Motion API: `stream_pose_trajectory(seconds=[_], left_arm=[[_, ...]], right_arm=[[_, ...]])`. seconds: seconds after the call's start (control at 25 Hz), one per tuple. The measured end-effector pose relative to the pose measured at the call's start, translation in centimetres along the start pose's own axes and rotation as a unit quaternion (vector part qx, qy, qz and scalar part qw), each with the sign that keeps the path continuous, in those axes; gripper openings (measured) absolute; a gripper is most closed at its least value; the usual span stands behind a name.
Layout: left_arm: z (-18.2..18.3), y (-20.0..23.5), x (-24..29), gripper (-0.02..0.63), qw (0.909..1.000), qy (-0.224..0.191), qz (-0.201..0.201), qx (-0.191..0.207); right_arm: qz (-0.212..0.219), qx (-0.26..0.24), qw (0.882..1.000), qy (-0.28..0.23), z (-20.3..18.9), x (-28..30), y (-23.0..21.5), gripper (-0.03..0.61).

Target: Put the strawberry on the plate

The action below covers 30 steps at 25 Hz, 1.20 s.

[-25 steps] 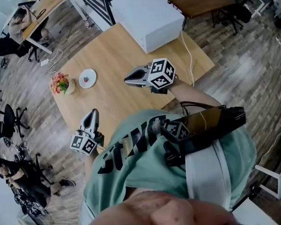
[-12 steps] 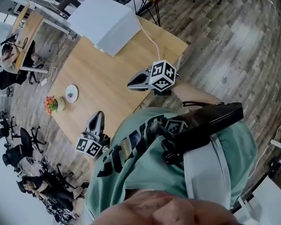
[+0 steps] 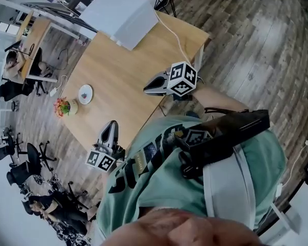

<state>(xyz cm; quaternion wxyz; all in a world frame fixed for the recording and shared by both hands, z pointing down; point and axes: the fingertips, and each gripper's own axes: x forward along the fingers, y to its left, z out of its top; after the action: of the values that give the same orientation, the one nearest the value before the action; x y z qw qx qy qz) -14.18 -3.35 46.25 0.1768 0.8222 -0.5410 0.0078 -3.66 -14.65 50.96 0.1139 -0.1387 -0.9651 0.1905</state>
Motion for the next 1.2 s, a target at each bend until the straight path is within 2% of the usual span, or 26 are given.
stream_pose_trajectory(seconds=[0.12,0.24,0.36,0.48,0.64,0.76,0.96,1.2], left_arm=[[-1.9,1.5,-6.8,0.006,1.0000,-0.005,-0.004,-0.005],[-3.3,3.4,-13.5,0.006,0.9999,-0.011,-0.003,-0.009],[-3.5,5.5,-17.7,0.006,0.9992,-0.032,0.010,-0.021],[-3.4,6.1,-20.4,0.006,0.9980,-0.053,0.028,-0.023],[-2.5,6.0,-20.5,0.006,0.9940,-0.093,0.055,-0.014],[-2.8,4.2,-20.0,0.006,0.9893,-0.123,0.065,-0.043],[-3.0,1.6,-16.1,0.006,0.9893,-0.124,0.058,-0.051],[-3.0,0.3,-13.1,0.005,0.9911,-0.111,0.047,-0.056]], right_arm=[[-0.016,0.008,1.000,-0.002,-0.3,5.0,3.8,0.008],[-0.004,0.016,1.000,0.003,-0.5,10.2,8.2,0.008],[-0.003,0.001,1.000,0.030,0.4,13.5,10.2,0.008],[0.002,-0.015,0.999,0.032,1.8,14.7,11.6,0.008],[-0.001,-0.031,0.999,0.030,3.2,13.3,10.9,0.008],[-0.007,-0.020,1.000,0.015,3.1,11.1,10.3,0.008],[-0.015,-0.021,1.000,0.011,2.4,6.8,9.0,0.008],[-0.020,-0.016,1.000,0.010,1.7,4.8,7.6,0.008]])
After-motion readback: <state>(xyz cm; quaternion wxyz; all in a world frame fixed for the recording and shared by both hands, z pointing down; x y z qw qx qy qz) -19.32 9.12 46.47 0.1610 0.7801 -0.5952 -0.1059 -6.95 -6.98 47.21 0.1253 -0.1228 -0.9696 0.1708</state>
